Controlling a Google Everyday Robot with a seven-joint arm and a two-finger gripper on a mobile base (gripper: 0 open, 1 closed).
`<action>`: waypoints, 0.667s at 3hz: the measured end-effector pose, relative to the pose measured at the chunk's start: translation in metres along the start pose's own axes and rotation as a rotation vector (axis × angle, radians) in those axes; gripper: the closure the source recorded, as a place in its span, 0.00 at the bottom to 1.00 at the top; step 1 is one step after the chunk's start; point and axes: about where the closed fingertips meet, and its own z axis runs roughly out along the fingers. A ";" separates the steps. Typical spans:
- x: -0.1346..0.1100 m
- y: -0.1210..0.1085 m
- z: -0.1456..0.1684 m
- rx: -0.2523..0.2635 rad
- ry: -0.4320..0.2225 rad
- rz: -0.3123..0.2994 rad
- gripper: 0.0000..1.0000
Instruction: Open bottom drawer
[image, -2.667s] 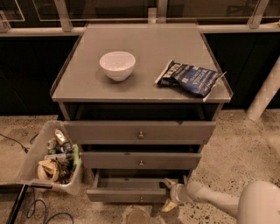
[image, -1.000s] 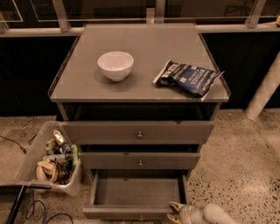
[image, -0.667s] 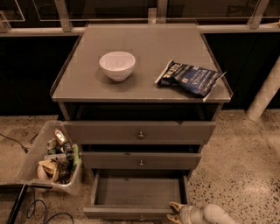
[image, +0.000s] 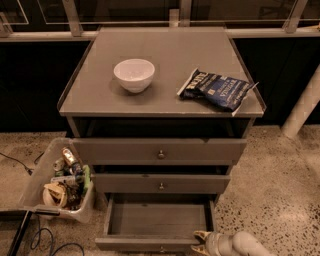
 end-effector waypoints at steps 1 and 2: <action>0.000 0.000 0.000 0.000 0.000 0.000 0.12; 0.000 0.000 0.000 0.000 0.000 0.000 0.00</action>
Offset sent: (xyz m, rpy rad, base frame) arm 0.0000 0.0000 0.0000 0.0000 0.0000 0.0000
